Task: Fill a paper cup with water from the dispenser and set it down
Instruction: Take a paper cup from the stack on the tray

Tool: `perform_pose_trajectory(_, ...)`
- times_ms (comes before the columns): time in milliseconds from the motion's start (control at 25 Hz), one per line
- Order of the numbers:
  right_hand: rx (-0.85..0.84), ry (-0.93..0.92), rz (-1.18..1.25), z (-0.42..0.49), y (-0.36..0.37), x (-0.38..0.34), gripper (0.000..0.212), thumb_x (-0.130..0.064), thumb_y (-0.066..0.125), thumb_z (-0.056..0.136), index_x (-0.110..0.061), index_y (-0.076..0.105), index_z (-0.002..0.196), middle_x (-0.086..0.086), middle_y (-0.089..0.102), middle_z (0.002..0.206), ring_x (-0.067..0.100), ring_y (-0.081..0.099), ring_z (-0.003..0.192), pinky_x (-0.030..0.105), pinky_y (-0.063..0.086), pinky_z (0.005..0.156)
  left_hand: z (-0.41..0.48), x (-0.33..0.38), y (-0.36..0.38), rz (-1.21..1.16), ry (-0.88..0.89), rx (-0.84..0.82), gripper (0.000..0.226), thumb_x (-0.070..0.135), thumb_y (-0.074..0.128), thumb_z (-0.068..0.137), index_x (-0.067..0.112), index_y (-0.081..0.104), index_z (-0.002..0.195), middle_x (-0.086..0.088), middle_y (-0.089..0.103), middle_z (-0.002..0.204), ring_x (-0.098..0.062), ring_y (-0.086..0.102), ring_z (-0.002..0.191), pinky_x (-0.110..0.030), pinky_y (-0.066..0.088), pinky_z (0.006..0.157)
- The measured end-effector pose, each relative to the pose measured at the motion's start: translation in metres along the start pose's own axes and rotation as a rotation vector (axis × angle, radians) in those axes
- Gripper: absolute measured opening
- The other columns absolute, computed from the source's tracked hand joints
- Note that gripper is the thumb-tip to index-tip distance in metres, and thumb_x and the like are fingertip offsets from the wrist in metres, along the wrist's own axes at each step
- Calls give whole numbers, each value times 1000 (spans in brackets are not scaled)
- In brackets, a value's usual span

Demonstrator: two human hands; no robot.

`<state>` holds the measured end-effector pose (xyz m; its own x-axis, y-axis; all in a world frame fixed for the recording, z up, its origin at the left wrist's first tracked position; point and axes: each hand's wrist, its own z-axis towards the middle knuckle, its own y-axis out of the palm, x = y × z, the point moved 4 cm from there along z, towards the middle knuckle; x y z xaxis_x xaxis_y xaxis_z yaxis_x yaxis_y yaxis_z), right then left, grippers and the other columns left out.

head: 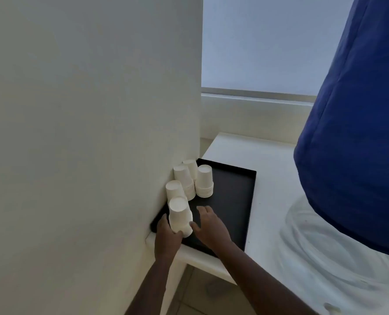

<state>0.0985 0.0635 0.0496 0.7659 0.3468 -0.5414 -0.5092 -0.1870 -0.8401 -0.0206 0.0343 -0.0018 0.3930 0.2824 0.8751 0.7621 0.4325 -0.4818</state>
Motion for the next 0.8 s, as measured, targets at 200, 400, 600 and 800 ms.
perform_pose_trajectory(200,-53,-9,-1,40,17,-15,64,-28,54,87,-7,22,137,15,37,138,32,47,118,41,44,93,20,-15,13,-63,61,-45,66,-9,66,73,2,37,131,-19,46,134,-29,42,123,-25,34,89)
perform_pose_trajectory(400,-23,-33,-9,51,19,-22,55,-31,56,86,-2,33,127,17,46,128,36,52,110,42,45,85,27,-23,12,-79,94,-22,60,-12,63,74,1,40,127,-18,47,132,-29,42,122,-25,35,90)
perform_pose_trajectory(600,-5,-45,87,44,12,-27,55,-32,62,80,-3,38,120,17,50,121,37,54,105,40,45,80,32,-27,18,-128,84,22,65,-4,72,70,0,40,126,-20,52,127,-33,47,118,-37,42,92)
perform_pose_trajectory(800,11,-41,128,35,1,-24,57,-33,64,78,-3,38,119,16,51,121,36,54,105,41,46,82,29,-21,30,-127,106,58,75,4,79,65,2,39,128,-20,53,125,-34,50,115,-41,45,90)
